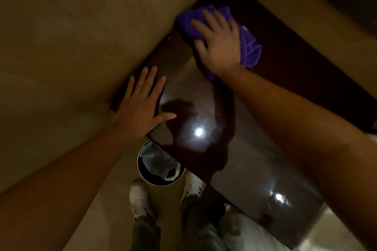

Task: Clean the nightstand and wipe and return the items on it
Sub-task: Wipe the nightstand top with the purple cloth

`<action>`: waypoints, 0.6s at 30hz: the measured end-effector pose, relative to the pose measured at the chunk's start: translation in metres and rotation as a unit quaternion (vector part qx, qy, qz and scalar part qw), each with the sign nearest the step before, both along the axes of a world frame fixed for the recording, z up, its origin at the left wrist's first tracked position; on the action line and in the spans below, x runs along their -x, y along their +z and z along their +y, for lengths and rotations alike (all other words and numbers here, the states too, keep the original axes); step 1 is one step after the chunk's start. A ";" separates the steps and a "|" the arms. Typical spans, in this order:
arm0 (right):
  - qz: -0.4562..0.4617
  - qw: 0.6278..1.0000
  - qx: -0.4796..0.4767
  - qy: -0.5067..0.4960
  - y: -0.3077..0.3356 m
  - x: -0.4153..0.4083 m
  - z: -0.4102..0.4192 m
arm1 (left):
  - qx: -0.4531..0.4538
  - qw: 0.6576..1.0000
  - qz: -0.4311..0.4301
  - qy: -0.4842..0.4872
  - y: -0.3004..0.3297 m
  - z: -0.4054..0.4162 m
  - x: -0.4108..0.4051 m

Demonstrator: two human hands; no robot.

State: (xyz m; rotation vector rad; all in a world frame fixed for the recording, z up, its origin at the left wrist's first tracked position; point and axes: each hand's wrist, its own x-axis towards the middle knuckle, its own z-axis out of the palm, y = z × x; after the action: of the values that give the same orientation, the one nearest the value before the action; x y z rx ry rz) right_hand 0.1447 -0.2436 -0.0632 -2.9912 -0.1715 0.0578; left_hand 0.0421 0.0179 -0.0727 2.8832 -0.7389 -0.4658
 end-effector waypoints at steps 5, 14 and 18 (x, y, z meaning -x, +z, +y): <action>0.012 1.000 0.008 0.016 0.000 0.050 0.029 | 0.040 0.999 0.026 0.022 0.007 0.002 -0.002; -0.040 0.978 -0.203 -0.009 0.038 0.067 0.008 | 0.033 0.998 0.037 0.049 0.019 0.010 0.025; -0.065 0.971 -0.159 -0.164 0.047 0.006 -0.036 | -0.030 0.996 0.070 0.038 0.022 0.013 0.027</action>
State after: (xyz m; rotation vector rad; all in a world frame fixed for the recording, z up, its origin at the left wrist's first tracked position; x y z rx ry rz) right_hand 0.1384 -0.2798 -0.0157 -2.6611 0.2766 -0.1849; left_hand 0.0151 0.0304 -0.0505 2.8843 -0.6013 -0.6836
